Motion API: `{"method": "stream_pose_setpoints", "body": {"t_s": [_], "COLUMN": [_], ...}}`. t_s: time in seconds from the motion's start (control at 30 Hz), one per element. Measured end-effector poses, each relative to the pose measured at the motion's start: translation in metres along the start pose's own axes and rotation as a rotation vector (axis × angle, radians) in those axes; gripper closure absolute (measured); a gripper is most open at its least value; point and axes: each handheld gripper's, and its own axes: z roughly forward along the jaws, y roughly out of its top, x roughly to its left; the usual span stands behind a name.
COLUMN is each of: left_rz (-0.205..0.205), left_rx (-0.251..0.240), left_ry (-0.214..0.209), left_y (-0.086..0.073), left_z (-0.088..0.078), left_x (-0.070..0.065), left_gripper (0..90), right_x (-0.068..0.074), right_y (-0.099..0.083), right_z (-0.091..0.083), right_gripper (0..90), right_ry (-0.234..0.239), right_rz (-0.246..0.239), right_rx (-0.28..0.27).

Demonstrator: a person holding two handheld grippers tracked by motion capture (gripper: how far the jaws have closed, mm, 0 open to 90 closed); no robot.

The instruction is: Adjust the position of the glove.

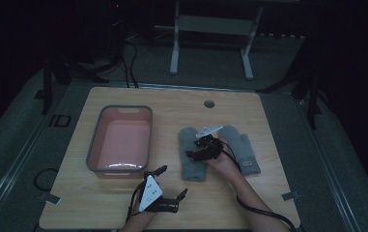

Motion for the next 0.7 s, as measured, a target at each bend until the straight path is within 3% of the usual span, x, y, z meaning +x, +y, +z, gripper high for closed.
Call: {"method": "stream_pose_setpoints", "body": {"t_s": [0.03, 0.2, 0.37, 0.43, 0.53, 0.7], "left_rz": [0.000, 0.003, 0.006, 0.003, 0.003, 0.002], "left_rx": [0.000, -0.001, -0.001, -0.001, -0.001, 0.000], "left_ry": [0.000, 0.001, 0.001, 0.002, 0.003, 0.004], "left_y": [0.000, 0.000, 0.000, 0.000, 0.000, 0.000], "left_z": [0.000, 0.000, 0.000, 0.000, 0.000, 0.000], "left_x": [0.000, 0.000, -0.001, -0.001, -0.001, 0.000], "left_gripper": [1.2, 1.2, 1.2, 1.2, 1.2, 1.2], "right_x": [0.000, -0.003, -0.012, -0.019, -0.035, -0.058], "right_y": [0.001, 0.006, 0.000, -0.005, -0.016, -0.035], "right_z": [-0.004, -0.028, -0.061, -0.075, -0.095, -0.115], "right_gripper": [29.2, 32.5, 32.9, 32.9, 32.0, 33.6], "right_ry": [-0.013, -0.024, -0.085, -0.132, -0.187, -0.236], "right_rz": [0.004, -0.001, 0.005, 0.007, 0.040, 0.116], "right_rx": [-0.013, -0.069, -0.131, -0.157, -0.164, -0.166]}}
